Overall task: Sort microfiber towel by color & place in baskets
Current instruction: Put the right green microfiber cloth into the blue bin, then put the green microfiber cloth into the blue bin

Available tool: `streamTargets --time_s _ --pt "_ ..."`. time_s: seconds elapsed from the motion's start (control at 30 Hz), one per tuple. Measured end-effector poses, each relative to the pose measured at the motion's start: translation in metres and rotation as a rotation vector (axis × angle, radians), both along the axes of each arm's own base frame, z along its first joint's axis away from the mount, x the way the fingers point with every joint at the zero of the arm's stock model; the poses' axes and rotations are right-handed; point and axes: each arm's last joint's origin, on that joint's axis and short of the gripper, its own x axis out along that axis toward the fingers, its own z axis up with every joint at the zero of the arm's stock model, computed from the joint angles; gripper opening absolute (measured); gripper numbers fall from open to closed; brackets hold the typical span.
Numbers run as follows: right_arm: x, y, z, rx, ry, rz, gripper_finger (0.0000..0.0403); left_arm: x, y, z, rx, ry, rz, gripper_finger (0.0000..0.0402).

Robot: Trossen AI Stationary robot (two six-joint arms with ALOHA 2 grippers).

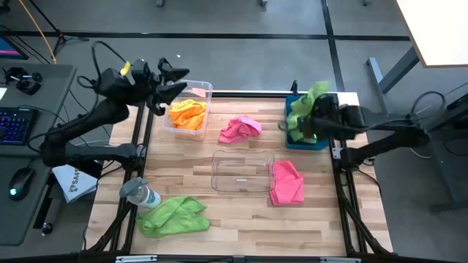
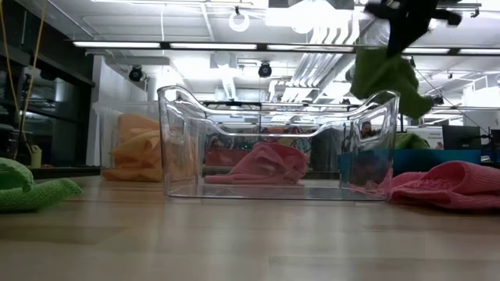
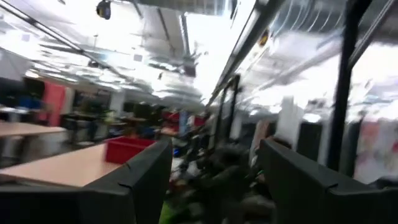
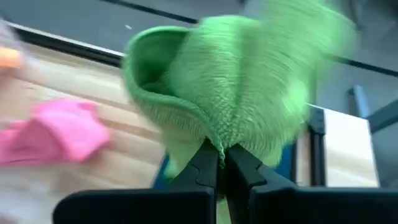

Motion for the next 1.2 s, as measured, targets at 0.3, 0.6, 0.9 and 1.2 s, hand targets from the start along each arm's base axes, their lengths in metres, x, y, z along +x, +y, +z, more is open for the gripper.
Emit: streamTargets --time_s 0.3,0.6,0.9,1.2 --pt "0.0 -0.058 -0.101 0.153 0.111 0.049 0.0001 0.037 -0.025 -0.024 -0.12 0.03 0.067 0.0229" --pt "-0.022 -0.075 -0.157 0.307 0.134 -0.019 0.0 0.061 -0.051 -0.037 -0.156 0.087 0.177 0.0229" --pt "-0.022 -0.078 -0.135 0.424 0.16 0.116 0.0121 0.055 -0.056 -0.015 -0.08 0.229 0.26 0.0229" --pt "-0.02 -0.079 -0.065 0.396 0.161 0.152 0.0315 0.045 -0.051 -0.006 0.058 0.504 0.257 0.0229"
